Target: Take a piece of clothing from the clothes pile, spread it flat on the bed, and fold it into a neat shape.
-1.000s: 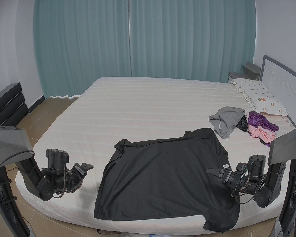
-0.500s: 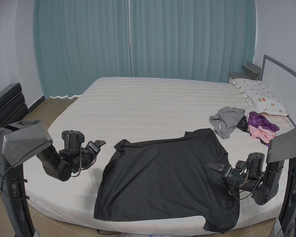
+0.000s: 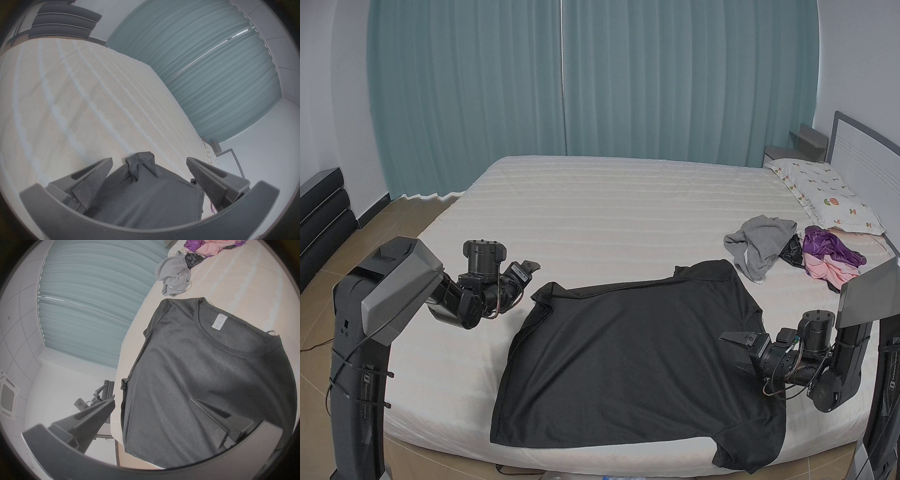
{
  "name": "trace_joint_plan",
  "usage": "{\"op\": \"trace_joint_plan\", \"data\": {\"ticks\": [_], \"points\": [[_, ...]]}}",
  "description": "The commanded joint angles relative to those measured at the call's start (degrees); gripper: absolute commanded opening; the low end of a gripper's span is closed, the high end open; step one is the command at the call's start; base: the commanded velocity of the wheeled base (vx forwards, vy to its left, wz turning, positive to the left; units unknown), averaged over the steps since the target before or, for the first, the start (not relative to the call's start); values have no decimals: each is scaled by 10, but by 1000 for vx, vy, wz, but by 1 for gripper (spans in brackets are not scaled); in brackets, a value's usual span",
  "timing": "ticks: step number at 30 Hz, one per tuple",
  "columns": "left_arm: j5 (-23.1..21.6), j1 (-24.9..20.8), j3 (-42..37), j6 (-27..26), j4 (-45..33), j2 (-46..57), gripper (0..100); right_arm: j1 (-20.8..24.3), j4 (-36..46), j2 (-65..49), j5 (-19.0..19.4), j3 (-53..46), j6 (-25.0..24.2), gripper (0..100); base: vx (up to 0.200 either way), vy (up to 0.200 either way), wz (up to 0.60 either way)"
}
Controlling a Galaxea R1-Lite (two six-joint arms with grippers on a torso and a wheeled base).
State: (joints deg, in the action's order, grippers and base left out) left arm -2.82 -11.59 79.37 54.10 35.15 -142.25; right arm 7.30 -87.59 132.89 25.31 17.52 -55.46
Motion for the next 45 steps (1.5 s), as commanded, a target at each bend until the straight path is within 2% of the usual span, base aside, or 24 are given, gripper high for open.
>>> {"op": "trace_joint_plan", "data": {"ticks": [1,19,26,27,30,40,45], "points": [[0,-8,89,-9,-35,-72,100,-6,1,9,13,6,-7,100,0,0,0],[7,-19,146,-37,-36,-122,100,-4,0,9,13,2,-8,100,0,0,0],[18,-21,183,-42,-80,-135,100,-4,-1,9,14,2,-8,100,0,0,0],[21,-20,187,-41,-85,-137,0,-4,-1,9,14,2,-8,100,0,0,0],[25,-21,202,-42,-90,-146,0,-4,-1,9,14,2,-9,100,0,0,0],[122,-19,293,-41,-90,-193,0,-4,-1,8,14,1,-9,100,0,0,0],[139,-17,310,-40,-84,-196,0,-4,-2,8,14,1,-9,100,0,0,0]]}}
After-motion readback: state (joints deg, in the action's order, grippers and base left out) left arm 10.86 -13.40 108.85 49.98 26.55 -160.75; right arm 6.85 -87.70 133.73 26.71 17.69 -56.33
